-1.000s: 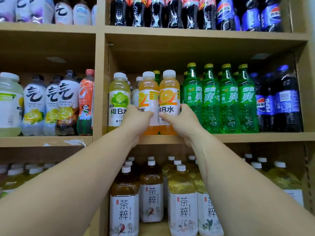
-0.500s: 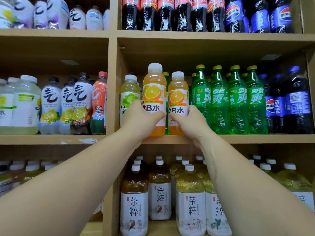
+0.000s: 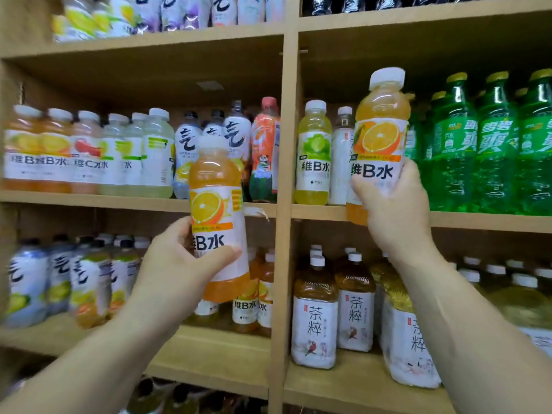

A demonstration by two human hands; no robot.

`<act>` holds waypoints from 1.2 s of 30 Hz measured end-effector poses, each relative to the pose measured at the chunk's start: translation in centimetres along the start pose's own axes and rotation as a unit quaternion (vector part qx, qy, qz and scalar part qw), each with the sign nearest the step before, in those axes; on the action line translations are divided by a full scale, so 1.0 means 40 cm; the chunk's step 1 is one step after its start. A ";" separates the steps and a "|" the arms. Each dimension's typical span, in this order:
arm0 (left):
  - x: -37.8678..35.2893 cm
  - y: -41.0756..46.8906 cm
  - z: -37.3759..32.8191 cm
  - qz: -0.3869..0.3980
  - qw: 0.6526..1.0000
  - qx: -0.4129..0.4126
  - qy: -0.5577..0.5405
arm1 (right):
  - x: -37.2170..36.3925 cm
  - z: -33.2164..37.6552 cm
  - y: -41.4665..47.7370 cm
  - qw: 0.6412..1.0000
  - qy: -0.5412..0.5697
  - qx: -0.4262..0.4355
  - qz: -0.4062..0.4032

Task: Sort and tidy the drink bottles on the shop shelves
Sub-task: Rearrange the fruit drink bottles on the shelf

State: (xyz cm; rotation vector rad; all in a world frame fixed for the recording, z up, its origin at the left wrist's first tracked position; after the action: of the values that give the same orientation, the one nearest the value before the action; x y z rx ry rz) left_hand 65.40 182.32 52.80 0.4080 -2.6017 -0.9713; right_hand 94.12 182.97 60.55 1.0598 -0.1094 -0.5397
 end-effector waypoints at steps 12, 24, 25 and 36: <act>-0.055 0.060 0.489 0.049 0.988 0.110 0.100 | -0.222 -0.143 -0.478 0.981 0.036 -0.162 0.100; -0.133 0.120 0.723 0.143 0.984 0.046 0.098 | -0.410 -0.326 -0.683 0.959 -0.057 -0.266 0.075; -0.135 0.121 0.731 0.145 0.985 0.038 0.089 | -0.420 -0.341 -0.680 0.958 -0.066 -0.269 0.069; -0.138 0.123 0.760 0.202 0.978 0.045 0.023 | -0.421 -0.420 -0.626 0.937 -0.139 -0.314 0.064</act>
State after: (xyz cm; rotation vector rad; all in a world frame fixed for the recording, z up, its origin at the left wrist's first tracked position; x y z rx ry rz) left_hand 57.44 205.49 33.34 -0.0802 -2.5490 -0.6984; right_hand 76.00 195.00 33.74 0.3447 -0.2344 -0.5523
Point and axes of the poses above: each hand's wrist, its own y-axis towards the middle knuckle, its own x-axis out of the back of the hand, z = x × y, the point moved 3 cm from there along y, towards the middle knuckle, and after that the axes turned 13 degrees about y, right-handed, at the moved point
